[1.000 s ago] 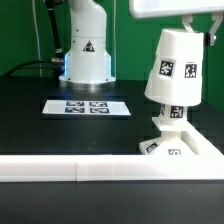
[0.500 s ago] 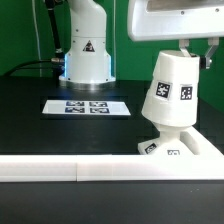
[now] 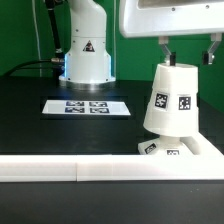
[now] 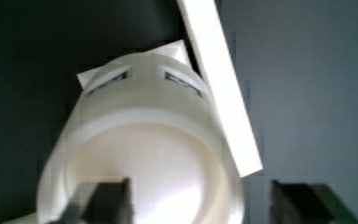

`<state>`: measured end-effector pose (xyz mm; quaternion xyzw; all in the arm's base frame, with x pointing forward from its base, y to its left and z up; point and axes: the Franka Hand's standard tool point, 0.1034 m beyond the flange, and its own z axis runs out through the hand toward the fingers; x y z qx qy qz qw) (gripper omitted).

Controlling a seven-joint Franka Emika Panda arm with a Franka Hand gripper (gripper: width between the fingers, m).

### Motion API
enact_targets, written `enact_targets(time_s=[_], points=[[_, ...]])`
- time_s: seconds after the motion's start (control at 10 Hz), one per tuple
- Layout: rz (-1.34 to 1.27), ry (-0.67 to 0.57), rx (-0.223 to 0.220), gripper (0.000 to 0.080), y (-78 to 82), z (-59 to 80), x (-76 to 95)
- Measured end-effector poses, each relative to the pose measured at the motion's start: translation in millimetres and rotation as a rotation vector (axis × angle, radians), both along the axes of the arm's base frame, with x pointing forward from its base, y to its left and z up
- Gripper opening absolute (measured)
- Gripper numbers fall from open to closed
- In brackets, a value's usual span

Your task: Assemble lamp

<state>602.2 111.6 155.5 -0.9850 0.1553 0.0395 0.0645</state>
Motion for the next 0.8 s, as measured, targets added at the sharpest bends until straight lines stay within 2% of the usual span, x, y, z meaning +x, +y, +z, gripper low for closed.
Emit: enact_targets(time_s=[0.1,0.2,0.3,0.4,0.7,0.8], points=[[0.0,0.003,0.001,0.0508,-0.7,1.9,-1.8],[0.005,0.015,0.0,0.0508,-0.5,3.9,-4.7],[0.023,0.036,-0.013,0.066,-0.2,6.5,-8.3],[0.045,0.056,-0.038,0.0687,2.8,8.6,-11.1],[0.048,0.067,-0.083,0.0699,18.9,3.8,-17.0],[0.05,0.066,-0.082,0.0699,17.0,3.9,-16.4]])
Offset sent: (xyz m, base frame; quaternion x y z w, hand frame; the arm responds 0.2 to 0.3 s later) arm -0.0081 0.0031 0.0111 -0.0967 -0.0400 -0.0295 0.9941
